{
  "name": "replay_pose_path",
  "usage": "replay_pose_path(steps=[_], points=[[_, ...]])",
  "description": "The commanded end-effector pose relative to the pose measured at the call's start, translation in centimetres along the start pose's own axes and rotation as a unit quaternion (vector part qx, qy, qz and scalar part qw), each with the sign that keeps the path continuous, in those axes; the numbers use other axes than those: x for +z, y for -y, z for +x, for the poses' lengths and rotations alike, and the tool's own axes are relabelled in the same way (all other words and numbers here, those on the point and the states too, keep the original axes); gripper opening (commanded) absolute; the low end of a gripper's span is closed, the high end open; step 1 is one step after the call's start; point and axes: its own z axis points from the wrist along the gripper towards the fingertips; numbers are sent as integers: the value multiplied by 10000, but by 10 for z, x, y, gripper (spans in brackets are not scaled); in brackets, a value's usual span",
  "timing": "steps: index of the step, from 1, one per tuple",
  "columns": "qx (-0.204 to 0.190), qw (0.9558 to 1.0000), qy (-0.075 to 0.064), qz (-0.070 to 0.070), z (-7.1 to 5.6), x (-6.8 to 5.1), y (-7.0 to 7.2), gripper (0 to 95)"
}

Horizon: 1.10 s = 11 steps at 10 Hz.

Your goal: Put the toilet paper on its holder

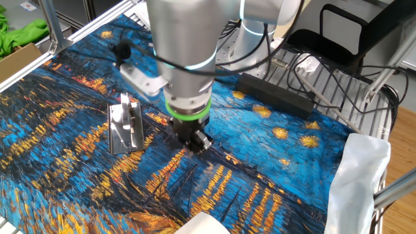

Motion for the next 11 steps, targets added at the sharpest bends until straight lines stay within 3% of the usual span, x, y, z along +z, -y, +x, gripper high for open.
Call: replay_pose_path(steps=[1, 3, 11], points=[[56, 10000, -10, 3, -5, 3, -6, 0], [30, 10000, -79, -33, -10, 1, -7, 0], [52, 9999, -81, -46, -10, 0, -8, 0]])
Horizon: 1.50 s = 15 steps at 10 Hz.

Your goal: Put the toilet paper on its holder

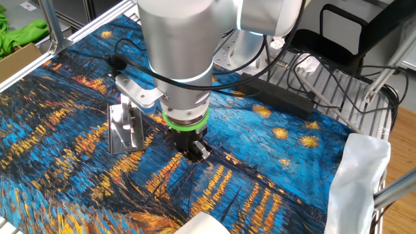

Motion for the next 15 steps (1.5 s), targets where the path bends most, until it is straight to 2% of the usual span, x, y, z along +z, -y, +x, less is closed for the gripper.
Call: replay_pose_path(steps=[1, 12, 15], points=[[4, 10000, -26, -23, 1, 0, 0, 0], [-164, 9999, -46, 19, 2, -1, -1, 0], [-274, 9996, -86, 81, 2, -1, -1, 0]])
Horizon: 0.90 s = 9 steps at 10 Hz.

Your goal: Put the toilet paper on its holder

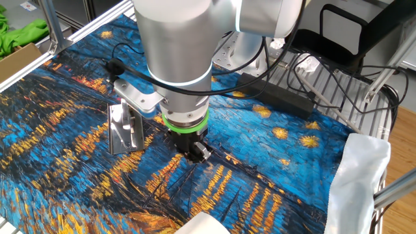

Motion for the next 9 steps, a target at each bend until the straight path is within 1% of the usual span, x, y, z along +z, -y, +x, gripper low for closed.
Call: replay_pose_path(steps=[1, 3, 4, 6, 9], points=[[-65, 10000, -53, 21, -1, 0, -1, 0], [-134, 9998, -101, 45, -1, 0, -1, 0], [-123, 9998, -107, 88, -1, 0, -1, 0], [-291, 9995, -87, 128, -1, 0, -1, 0], [-517, 9986, -89, 74, -1, 0, -1, 0]])
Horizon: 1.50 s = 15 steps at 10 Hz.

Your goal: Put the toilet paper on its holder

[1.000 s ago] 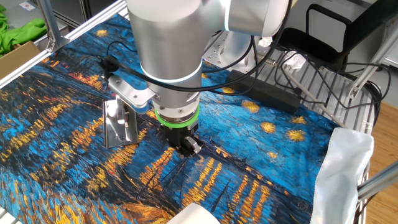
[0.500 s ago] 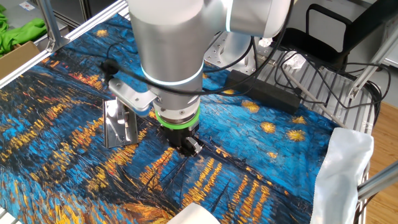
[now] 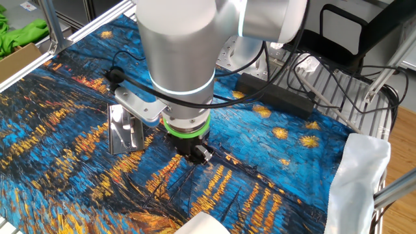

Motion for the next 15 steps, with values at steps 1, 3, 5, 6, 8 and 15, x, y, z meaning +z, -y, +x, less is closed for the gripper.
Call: replay_pose_path(steps=[1, 3, 5, 6, 8, 15], points=[[-85, 10000, -24, -1, -1, 0, 0, 0], [-46, 10000, -33, -10, -1, 0, 0, 0], [139, 9999, -74, -54, -1, 0, 0, 0], [204, 9997, -84, -55, -1, 0, 0, 0], [380, 9992, -92, -67, -1, 1, -1, 0], [526, 9985, -33, -170, -23, 4, -26, 190]])
